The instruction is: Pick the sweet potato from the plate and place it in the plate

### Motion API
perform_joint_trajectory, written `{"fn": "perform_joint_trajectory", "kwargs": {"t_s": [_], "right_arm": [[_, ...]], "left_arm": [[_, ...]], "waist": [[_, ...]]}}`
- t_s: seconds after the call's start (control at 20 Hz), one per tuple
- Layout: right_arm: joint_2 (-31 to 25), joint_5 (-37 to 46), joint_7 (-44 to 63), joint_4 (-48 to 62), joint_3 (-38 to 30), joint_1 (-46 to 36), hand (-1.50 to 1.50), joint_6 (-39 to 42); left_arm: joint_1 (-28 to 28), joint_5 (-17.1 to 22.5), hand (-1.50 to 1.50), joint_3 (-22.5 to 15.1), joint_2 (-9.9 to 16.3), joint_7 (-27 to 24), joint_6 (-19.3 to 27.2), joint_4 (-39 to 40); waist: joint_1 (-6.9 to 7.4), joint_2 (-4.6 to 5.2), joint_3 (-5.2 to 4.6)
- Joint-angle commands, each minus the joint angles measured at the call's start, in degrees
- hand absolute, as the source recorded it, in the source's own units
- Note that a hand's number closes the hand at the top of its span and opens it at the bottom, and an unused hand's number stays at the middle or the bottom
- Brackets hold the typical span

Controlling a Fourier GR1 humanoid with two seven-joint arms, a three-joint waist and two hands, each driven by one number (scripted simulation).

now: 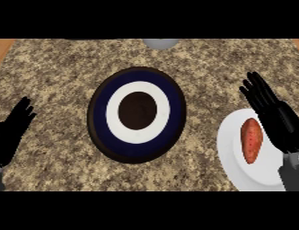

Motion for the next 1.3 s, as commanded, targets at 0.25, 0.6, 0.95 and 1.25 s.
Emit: {"fn": "perform_joint_trajectory", "kwargs": {"t_s": [0.25, 0.6, 0.95, 1.25], "right_arm": [[7.6, -6.2, -8.1, -2.4, -2.1, -11.1, 1.50, 3.0], [13.0, 17.4, -4.7, 2.9, 3.4, -1.6, -1.50, -23.4], [17.5, 12.4, -19.4, -1.3, -2.1, 3.9, -1.50, -23.4], [2.1, 16.0, -1.1, -12.6, -6.4, 4.9, -1.50, -21.9]], "left_arm": [[-11.9, -6.0, 0.00, -1.7, 1.8, -7.1, 0.2, -12.3], [-11.7, -6.0, 0.00, -3.1, -0.5, -5.6, 0.4, -11.8], [-11.3, -7.5, 0.00, -3.0, -1.6, -2.4, 1.2, -16.2], [-11.2, -8.9, 0.00, -2.0, -1.9, -3.3, 0.4, -15.2]], "waist": [[0.50, 0.49, -1.83], [-0.45, 0.77, -1.93], [-0.39, 0.60, -1.97], [-0.78, 0.51, -2.08]]}}
